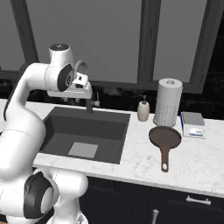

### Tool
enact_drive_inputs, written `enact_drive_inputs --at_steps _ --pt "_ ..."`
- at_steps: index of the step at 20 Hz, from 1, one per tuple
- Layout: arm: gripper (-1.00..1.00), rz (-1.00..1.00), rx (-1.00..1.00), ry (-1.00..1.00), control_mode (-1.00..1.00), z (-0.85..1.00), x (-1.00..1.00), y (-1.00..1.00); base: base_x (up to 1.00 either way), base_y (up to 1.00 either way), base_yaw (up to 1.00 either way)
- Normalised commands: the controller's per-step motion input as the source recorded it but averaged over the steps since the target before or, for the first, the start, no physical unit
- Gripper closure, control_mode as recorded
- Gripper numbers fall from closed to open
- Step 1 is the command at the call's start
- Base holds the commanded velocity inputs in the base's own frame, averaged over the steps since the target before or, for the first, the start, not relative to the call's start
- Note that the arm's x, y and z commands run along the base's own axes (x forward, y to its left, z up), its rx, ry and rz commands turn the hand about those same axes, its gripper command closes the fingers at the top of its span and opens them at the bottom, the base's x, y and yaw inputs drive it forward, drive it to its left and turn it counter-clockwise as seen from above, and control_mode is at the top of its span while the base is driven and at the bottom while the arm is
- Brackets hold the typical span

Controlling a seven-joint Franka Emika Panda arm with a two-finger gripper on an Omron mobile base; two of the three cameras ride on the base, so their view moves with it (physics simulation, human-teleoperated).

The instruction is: Pick the pan and sponge and place them into the sink. Then turn on the water.

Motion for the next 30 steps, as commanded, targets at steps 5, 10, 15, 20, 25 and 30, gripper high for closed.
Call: enact_drive_inputs --at_steps 5,10,15,20,25,30 --pt "-1.0 0.0 0.08 -0.11 -1.0 0.0 -0.15 -0.36 0.0 0.0 0.0" --pt "-1.0 0.0 0.14 -0.07 -1.0 -0.12 -0.27 -0.86 0.0 0.0 0.0" --pt "-1.0 0.0 0.09 0.0 -1.0 -0.22 -0.25 -0.97 0.0 0.0 0.0" --pt "-1.0 0.0 0.04 0.07 -1.0 -0.23 -0.17 -0.93 0.0 0.0 0.0" --pt "-1.0 0.0 0.0 0.1 -1.0 -0.31 -0.1 -0.94 0.0 0.0 0.0" --pt "-1.0 0.0 0.0 0.11 -1.0 -0.42 -0.03 -0.87 0.0 0.0 0.0"
